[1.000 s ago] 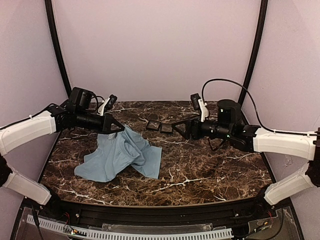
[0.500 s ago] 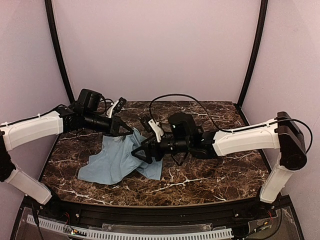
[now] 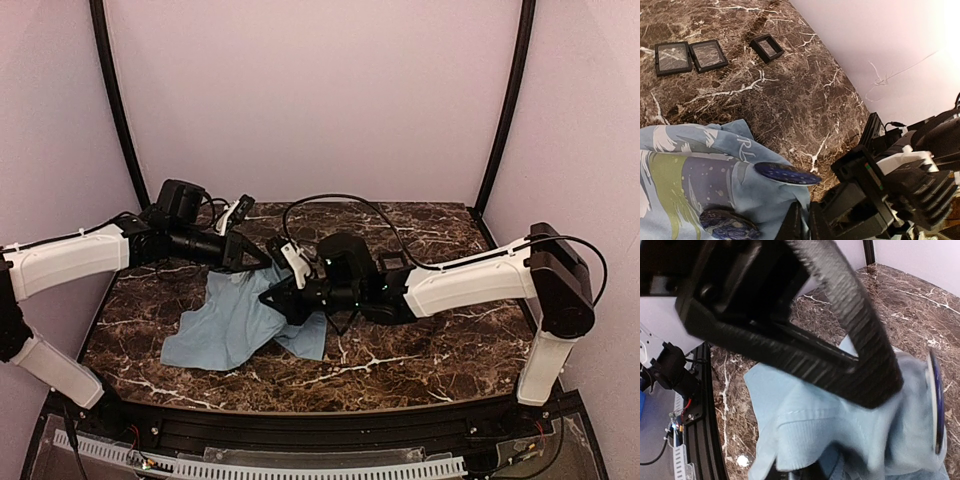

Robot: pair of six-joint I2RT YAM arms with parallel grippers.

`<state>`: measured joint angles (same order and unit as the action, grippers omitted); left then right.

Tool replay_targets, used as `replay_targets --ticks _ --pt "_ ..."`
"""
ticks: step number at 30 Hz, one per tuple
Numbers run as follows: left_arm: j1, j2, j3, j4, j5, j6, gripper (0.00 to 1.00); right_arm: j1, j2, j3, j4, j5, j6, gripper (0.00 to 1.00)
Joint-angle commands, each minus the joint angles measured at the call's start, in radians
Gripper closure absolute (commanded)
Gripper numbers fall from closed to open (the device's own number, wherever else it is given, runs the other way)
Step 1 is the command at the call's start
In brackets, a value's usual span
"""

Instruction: Remove the brooch from the garment

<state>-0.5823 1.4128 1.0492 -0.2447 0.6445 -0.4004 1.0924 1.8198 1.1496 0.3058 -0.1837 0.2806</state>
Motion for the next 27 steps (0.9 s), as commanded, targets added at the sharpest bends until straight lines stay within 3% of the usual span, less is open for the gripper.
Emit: replay_targets --ticks 1,3,5,9,14,16,19,21,23,27 --pt "-0.008 -0.037 -0.025 0.018 0.008 -0.006 0.70 0.008 -0.036 -0.027 0.060 0.024 0.017 1.00" --pt "-0.008 -0.062 -0.033 0.002 -0.034 0.002 0.46 0.009 -0.068 -0.067 0.028 0.028 0.027 1.00" --pt "-0.008 -0.090 -0.050 -0.002 -0.089 0.005 0.36 0.010 -0.111 -0.129 -0.012 0.024 0.042 1.00" --pt "-0.006 -0.132 -0.099 0.040 -0.176 -0.018 0.23 0.018 -0.223 -0.274 -0.121 -0.016 0.089 1.00" --pt "-0.005 -0.103 -0.138 0.090 -0.183 -0.045 0.19 0.068 -0.310 -0.382 -0.265 -0.023 0.152 0.99" --pt "-0.005 -0.083 -0.145 0.113 -0.168 -0.057 0.18 0.074 -0.335 -0.396 -0.313 -0.018 0.180 0.80" --pt "-0.005 -0.059 -0.147 0.119 -0.156 -0.060 0.17 0.073 -0.400 -0.369 -0.398 0.080 0.178 0.43" --pt "-0.005 -0.056 -0.146 0.100 -0.174 -0.051 0.15 0.070 -0.439 -0.342 -0.447 0.169 0.162 0.26" --pt "-0.004 -0.051 -0.141 0.067 -0.201 -0.039 0.15 0.048 -0.459 -0.308 -0.476 0.230 0.155 0.18" --pt "-0.007 -0.042 -0.139 0.002 -0.279 -0.029 0.14 -0.019 -0.427 -0.253 -0.516 0.229 0.146 0.21"
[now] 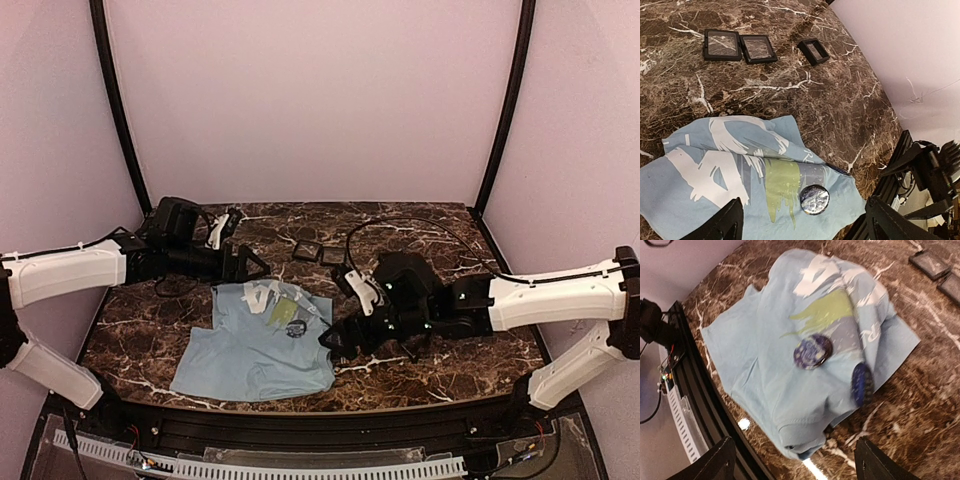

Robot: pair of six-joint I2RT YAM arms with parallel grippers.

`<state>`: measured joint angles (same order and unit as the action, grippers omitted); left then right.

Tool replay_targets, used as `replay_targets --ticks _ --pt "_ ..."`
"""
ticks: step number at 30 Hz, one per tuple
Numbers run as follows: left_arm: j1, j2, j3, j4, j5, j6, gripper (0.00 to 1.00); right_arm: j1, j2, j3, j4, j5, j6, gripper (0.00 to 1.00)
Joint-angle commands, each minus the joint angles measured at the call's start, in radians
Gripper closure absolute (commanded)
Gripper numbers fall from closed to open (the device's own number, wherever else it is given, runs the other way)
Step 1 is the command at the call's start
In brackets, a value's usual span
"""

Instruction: Remove the brooch from the garment

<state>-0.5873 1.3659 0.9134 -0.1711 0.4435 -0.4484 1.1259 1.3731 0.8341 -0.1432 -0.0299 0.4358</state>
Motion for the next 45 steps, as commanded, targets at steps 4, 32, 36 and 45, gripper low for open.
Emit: replay_targets --ticks 4,32,36,45 --pt "-0.012 0.011 -0.023 -0.080 -0.115 0.011 0.14 -0.072 0.106 0.145 -0.108 0.105 -0.039 0.32" --pt "-0.025 0.024 -0.038 -0.072 -0.129 0.004 0.15 -0.081 0.368 0.301 -0.136 0.168 -0.097 0.76" --pt "-0.025 0.016 -0.037 -0.079 -0.133 0.011 0.15 -0.082 0.375 0.300 -0.134 0.178 -0.093 0.89" --pt "-0.025 0.066 0.122 -0.254 -0.112 0.154 0.15 -0.105 0.293 0.280 -0.067 0.172 -0.056 1.00"
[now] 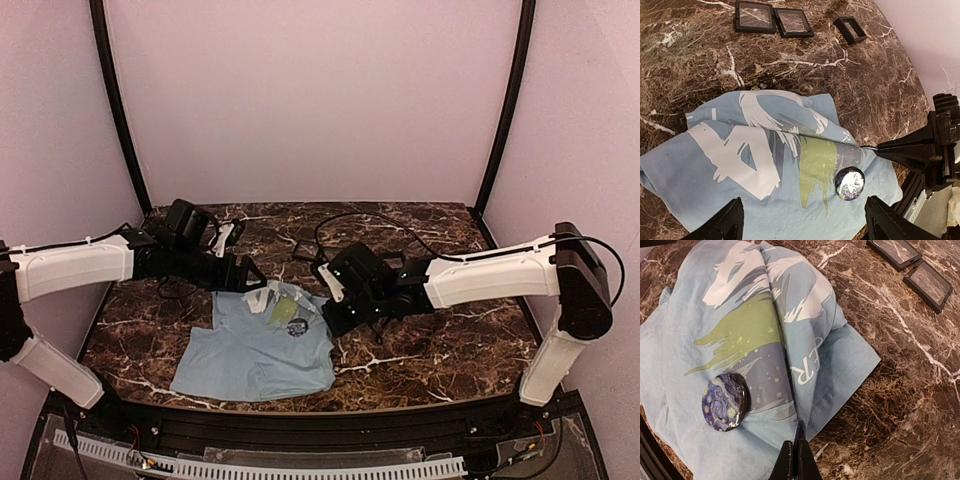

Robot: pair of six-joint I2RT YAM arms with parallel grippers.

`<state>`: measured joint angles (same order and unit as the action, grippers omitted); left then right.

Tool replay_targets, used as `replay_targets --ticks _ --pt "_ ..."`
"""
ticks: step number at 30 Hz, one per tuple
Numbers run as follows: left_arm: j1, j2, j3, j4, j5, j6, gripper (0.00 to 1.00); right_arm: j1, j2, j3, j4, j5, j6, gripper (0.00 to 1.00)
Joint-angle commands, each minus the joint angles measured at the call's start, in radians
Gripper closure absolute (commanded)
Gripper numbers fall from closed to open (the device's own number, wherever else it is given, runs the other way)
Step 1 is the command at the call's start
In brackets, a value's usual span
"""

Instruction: Remove the brooch from the garment

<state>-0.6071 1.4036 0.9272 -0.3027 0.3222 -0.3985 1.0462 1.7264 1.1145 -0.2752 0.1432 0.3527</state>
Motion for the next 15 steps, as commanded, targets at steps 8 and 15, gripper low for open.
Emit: replay_targets --ticks 8,15 --pt "-0.004 0.182 0.396 -0.266 0.127 0.280 0.13 -0.102 -0.171 -0.093 0.257 -0.089 0.081 1.00" --pt "-0.003 0.258 0.500 -0.226 0.293 0.381 0.12 -0.153 -0.273 -0.226 0.573 -0.251 0.096 1.00"
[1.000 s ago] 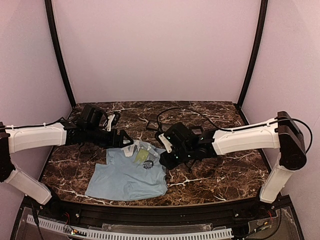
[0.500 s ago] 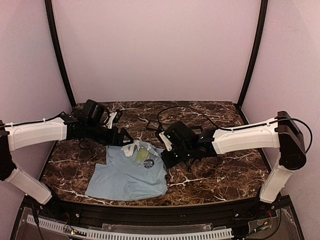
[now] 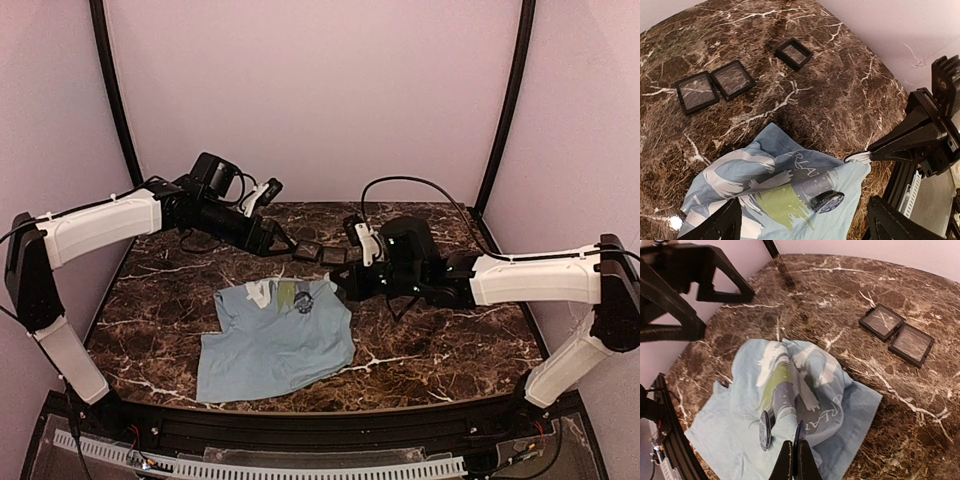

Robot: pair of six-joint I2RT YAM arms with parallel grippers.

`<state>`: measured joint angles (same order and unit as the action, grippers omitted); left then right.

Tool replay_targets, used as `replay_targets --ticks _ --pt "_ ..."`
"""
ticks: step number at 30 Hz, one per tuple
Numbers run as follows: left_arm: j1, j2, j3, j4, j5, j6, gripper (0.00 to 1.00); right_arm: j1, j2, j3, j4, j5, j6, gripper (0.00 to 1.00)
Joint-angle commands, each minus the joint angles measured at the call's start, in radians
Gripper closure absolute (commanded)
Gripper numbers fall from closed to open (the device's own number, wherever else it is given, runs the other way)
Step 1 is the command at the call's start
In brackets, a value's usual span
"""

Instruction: Remove the brooch from the garment

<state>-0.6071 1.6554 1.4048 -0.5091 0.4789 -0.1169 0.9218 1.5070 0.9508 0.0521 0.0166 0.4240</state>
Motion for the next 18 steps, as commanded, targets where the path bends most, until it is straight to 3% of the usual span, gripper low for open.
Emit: replay_targets --ticks 1,10,18 --pt "-0.003 0.008 0.017 -0.003 0.160 0.105 0.11 -0.036 -0.061 -0.079 0.289 -0.151 0.038 1.00" --pt "-0.007 -0.037 -0.112 0.126 0.392 0.128 0.11 -0.057 -0.075 -0.158 0.508 -0.316 0.091 1.00" --pt "-0.040 -0.033 -0.130 0.154 0.444 0.100 0.16 -0.059 -0.087 -0.133 0.493 -0.371 0.071 1.00"
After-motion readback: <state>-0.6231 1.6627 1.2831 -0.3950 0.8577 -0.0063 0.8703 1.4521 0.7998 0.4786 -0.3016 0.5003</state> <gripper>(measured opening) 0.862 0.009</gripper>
